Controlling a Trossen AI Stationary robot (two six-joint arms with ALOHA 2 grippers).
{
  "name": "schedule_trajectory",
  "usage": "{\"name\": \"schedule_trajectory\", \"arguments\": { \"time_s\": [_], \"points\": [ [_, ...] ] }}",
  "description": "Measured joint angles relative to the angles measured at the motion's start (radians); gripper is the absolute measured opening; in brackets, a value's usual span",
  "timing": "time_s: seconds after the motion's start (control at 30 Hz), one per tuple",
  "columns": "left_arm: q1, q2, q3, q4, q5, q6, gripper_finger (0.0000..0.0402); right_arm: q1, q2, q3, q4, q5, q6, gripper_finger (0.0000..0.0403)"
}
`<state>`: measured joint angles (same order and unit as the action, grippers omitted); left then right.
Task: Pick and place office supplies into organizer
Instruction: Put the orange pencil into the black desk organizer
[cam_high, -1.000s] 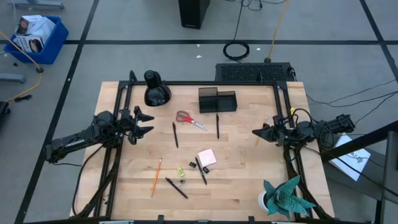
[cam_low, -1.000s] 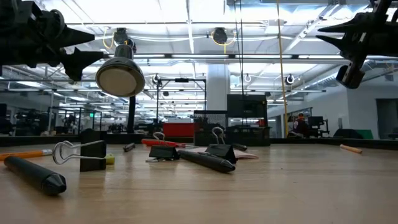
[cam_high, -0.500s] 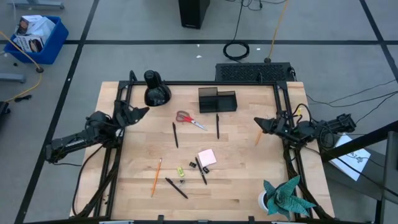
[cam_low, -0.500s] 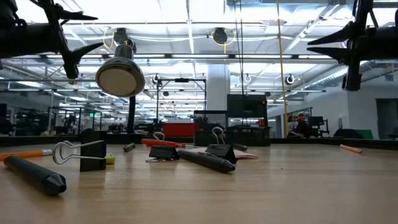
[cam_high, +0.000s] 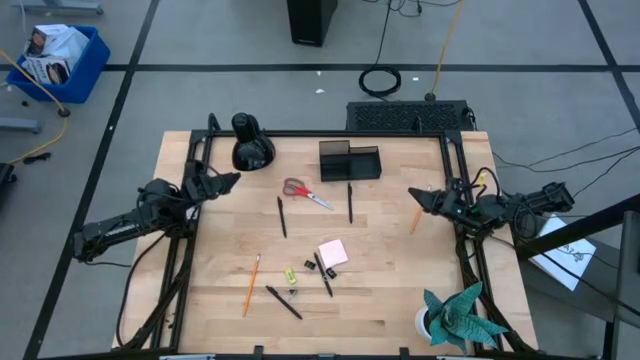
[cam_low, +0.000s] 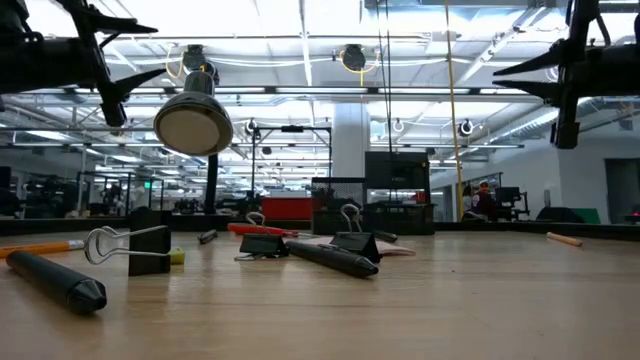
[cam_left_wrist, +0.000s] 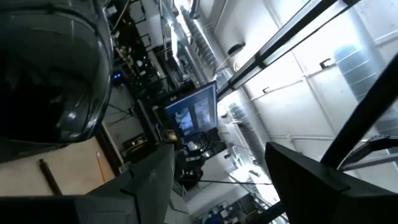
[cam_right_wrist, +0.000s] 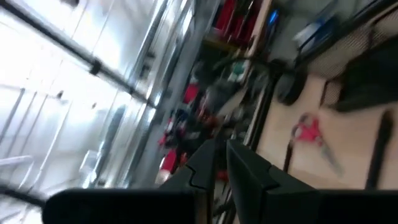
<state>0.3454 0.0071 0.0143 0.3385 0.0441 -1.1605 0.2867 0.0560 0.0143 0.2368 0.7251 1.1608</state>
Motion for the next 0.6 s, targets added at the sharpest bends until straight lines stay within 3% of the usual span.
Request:
{"name": "schedule_trajectory", "arguments": {
  "time_s": [0.1,0.23,0.33,0.5,0.6],
  "points": [
    [0.0,0.0,0.0,0.002,0.005,0.015,0.0255,-0.012,0.001,0.0,0.008,0.089,-0.01,0.0034],
    [-0.001,0.0,0.0,0.0,0.047,0.054,0.0227,-0.017,0.001,0.0,0.046,0.036,-0.071,0.0034],
    [-0.001,0.0,0.0,-0.002,0.062,0.06,0.0168,-0.017,0.001,0.0,0.076,-0.038,-0.122,0.0034],
    [-0.001,0.0,0.0,-0.016,0.117,0.096,0.0037,-0.017,0.002,0.0,0.089,-0.105,-0.134,0.0034],
    [-0.001,0.0,0.0,-0.031,0.102,0.075,0.0012,-0.017,0.002,0.001,0.088,-0.156,-0.131,0.0033]
  ]
}}
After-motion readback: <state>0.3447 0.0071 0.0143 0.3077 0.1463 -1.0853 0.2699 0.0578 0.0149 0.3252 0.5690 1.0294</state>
